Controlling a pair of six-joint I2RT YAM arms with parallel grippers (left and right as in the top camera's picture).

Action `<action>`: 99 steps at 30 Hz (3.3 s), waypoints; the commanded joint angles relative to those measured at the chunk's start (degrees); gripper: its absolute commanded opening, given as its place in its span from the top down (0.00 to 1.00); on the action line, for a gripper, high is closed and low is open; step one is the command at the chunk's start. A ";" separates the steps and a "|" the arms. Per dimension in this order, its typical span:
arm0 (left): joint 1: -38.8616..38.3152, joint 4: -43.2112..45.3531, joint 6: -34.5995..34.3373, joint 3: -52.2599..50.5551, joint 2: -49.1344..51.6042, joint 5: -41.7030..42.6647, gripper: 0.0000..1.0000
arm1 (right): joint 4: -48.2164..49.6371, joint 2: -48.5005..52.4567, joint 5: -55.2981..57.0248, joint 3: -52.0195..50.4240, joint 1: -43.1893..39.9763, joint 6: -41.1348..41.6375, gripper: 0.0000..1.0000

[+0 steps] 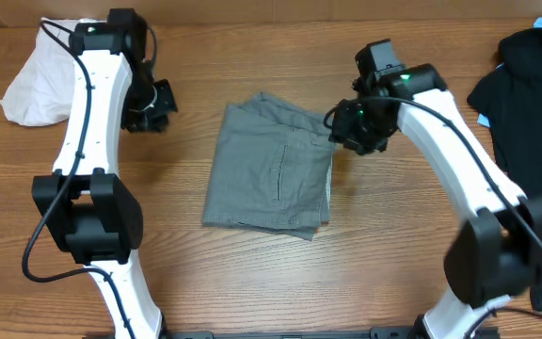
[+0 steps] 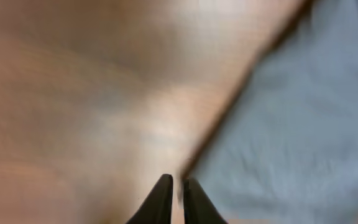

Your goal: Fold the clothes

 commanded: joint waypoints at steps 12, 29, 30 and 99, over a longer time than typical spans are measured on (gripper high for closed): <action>-17.64 5.64 3.37 -20.06 -0.83 9.79 0.96 | 9.03 -0.09 -8.20 -14.12 6.36 -3.17 0.96; -12.94 18.23 1.64 -42.03 -0.83 7.26 0.96 | 27.30 -0.09 -7.76 -35.15 5.14 7.63 0.96; -12.28 18.14 1.66 -42.21 -0.83 6.73 0.96 | 26.91 -0.09 -6.71 -35.15 4.90 7.58 0.96; -7.65 42.53 20.74 -37.90 5.95 24.37 0.72 | -9.55 -32.98 6.05 -5.70 -5.95 -2.01 0.00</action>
